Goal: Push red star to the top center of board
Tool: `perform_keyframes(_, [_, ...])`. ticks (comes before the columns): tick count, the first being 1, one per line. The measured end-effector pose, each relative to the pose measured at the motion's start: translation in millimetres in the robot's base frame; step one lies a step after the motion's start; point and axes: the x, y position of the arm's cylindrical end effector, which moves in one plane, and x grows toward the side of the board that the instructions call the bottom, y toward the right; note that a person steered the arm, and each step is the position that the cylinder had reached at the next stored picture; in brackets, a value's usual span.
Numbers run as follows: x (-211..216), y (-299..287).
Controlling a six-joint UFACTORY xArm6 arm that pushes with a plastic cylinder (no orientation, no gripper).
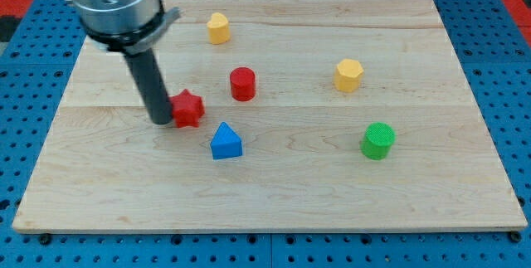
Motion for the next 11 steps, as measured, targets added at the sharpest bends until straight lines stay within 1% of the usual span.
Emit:
perform_keyframes(1, [7,41])
perform_keyframes(2, [8,70])
perform_keyframes(5, [-67,93])
perform_keyframes(6, [-95,88])
perform_keyframes(8, [-160,105])
perform_keyframes(9, [-186,105])
perform_keyframes(11, [-218,133])
